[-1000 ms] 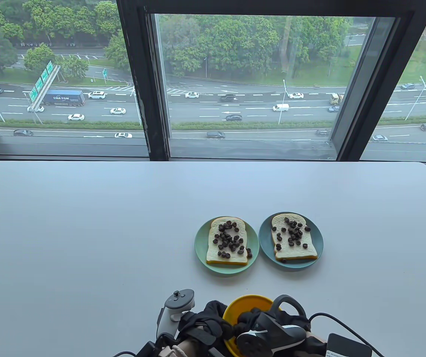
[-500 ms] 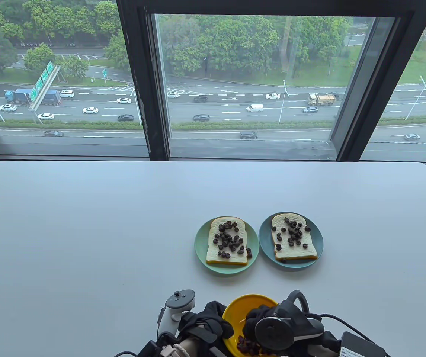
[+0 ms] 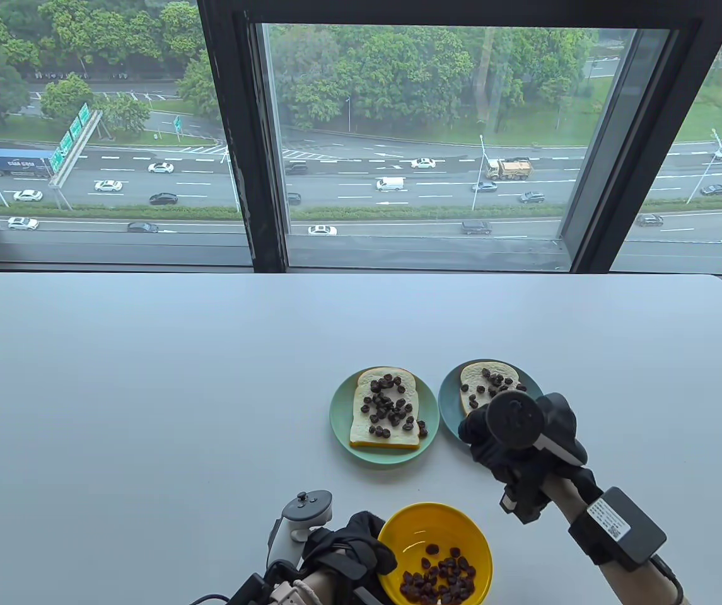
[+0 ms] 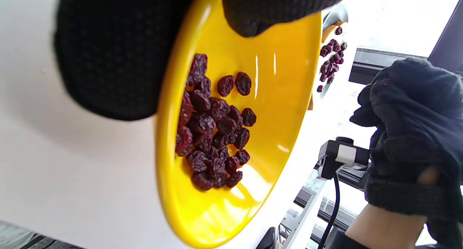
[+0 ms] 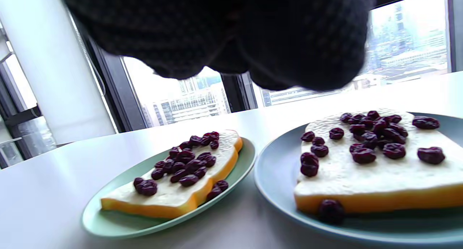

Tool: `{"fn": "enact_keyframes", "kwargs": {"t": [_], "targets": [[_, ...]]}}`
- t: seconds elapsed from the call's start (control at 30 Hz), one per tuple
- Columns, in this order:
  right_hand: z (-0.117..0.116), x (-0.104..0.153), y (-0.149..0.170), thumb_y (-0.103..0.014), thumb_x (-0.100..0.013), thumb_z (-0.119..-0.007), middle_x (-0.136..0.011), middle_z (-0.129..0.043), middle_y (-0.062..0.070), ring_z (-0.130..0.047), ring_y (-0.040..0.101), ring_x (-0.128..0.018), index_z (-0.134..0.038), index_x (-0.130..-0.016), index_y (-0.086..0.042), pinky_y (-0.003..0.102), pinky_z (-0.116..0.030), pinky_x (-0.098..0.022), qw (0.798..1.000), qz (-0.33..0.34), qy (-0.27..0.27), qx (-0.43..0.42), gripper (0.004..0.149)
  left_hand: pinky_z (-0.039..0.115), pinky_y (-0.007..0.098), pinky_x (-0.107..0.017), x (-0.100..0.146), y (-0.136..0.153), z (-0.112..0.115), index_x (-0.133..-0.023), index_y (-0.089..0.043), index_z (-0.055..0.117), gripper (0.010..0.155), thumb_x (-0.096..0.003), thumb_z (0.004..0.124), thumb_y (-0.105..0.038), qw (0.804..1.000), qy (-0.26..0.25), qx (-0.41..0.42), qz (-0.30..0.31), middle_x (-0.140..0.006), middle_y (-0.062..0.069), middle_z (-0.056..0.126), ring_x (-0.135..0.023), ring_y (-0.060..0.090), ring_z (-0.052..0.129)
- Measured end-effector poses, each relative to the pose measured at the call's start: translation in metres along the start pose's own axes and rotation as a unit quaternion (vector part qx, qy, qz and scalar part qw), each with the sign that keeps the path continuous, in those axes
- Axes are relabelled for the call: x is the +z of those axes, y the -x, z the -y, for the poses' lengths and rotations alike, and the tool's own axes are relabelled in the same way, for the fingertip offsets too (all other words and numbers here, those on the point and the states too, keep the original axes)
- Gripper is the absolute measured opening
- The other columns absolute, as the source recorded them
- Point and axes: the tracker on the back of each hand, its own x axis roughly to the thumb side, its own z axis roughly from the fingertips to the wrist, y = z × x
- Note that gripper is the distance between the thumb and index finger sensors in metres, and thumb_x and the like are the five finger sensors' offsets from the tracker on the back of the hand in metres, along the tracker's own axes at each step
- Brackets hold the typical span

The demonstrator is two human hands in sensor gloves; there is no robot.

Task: Sprinkle cranberries onto toast

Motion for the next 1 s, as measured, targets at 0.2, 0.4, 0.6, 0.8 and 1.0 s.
{"fn": "enact_keyframes", "kwargs": {"t": [0.2,0.4,0.6,0.8,1.0], "targets": [[-0.037,-0.046,0.032,-0.03,-0.028,-0.086,-0.07,-0.082,-0.007,-0.094,0.018,-0.049,-0.078,-0.061,-0.037,0.012,-0.097,-0.023,0.994,-0.105,-0.016,-0.008,0.034,0.097,0.039,-0.021,0.001,0.0,0.0,-0.087,-0.023,0.041,0.057,-0.0425,0.076,-0.017,1.0,0.001,-0.001,-0.003,-0.07,0.018,0.06,-0.046,0.033,0.077],[-0.051,-0.059,0.041,-0.033,-0.031,-0.083,-0.072,-0.082,-0.005,-0.095,0.017,-0.049,-0.077,-0.066,-0.036,0.009,-0.098,-0.023,0.984,-0.17,0.009,0.043,0.035,0.097,0.039,-0.021,0.002,0.0,0.001,-0.087,-0.023,0.04,0.057,-0.0426,0.076,-0.017,1.0,0.002,0.001,-0.009,-0.071,0.018,0.06,-0.046,0.033,0.076],[-0.051,-0.059,0.037,-0.038,-0.035,-0.078,-0.074,-0.082,-0.001,-0.097,0.016,-0.05,-0.076,-0.072,-0.034,0.008,-0.097,-0.023,0.98,-0.185,0.015,0.075,0.038,0.097,0.04,-0.021,0.003,0.0,0.003,-0.087,-0.023,0.04,0.057,-0.0427,0.076,-0.017,1.0,0.004,-0.004,-0.009,-0.071,0.018,0.06,-0.046,0.033,0.076],[-0.047,-0.05,0.035,-0.04,-0.036,-0.075,-0.079,-0.079,0.002,-0.096,0.019,-0.054,-0.074,-0.077,-0.031,0.012,-0.097,-0.026,0.984,-0.168,0.018,0.064,0.042,0.097,0.04,-0.021,0.005,-0.001,0.003,-0.087,-0.023,0.04,0.057,-0.0426,0.076,-0.017,1.0,0.003,-0.008,-0.005,-0.07,0.018,0.06,-0.046,0.033,0.076],[-0.029,-0.032,0.033,-0.043,-0.036,-0.072,-0.082,-0.078,0.004,-0.095,0.022,-0.058,-0.071,-0.081,-0.03,0.016,-0.096,-0.028,0.989,-0.138,0.027,0.04,0.047,0.097,0.04,-0.022,0.005,-0.002,0.004,-0.087,-0.023,0.04,0.057,-0.0427,0.076,-0.017,1.0,0.004,-0.009,-0.006,-0.071,0.018,0.06,-0.046,0.033,0.076]]}}
